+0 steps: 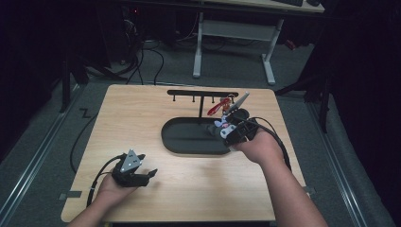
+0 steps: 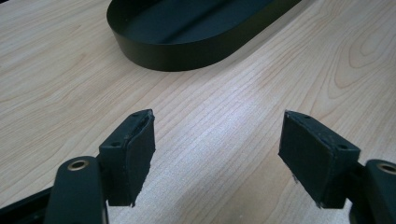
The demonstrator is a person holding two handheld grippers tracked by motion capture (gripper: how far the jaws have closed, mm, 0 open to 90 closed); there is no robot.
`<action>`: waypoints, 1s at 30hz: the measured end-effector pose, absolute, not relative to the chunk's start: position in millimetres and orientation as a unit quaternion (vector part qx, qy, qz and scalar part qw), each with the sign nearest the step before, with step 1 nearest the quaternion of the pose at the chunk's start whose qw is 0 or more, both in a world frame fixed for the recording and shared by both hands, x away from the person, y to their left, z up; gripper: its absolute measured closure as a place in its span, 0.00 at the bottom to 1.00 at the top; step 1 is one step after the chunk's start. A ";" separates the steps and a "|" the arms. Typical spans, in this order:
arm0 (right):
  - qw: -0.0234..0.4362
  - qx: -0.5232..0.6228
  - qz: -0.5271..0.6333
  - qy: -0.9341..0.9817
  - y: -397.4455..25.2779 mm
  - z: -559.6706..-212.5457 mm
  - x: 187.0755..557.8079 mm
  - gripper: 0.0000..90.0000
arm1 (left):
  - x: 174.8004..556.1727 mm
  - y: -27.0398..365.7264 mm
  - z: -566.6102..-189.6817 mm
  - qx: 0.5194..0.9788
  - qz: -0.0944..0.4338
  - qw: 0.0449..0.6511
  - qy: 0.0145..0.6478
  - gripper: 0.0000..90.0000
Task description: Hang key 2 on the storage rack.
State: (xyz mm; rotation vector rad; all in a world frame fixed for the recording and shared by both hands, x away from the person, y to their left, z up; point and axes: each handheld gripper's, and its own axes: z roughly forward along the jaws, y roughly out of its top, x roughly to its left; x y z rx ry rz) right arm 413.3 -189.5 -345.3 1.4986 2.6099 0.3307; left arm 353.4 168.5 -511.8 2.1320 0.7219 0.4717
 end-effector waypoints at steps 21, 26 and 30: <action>0.077 0.504 0.119 0.852 -167.6 -305.7 454.3 0.53 | 353.7 169.3 -514.0 0.852 0.188 0.399 0.282 0.31; 0.089 0.510 0.119 0.848 -167.8 -299.9 462.3 0.53 | 353.5 169.8 -513.4 0.851 0.188 0.401 0.281 0.31; 0.090 0.516 0.124 0.843 -167.7 -296.0 467.3 0.53 | 352.8 169.5 -513.1 0.853 0.187 0.400 0.280 0.31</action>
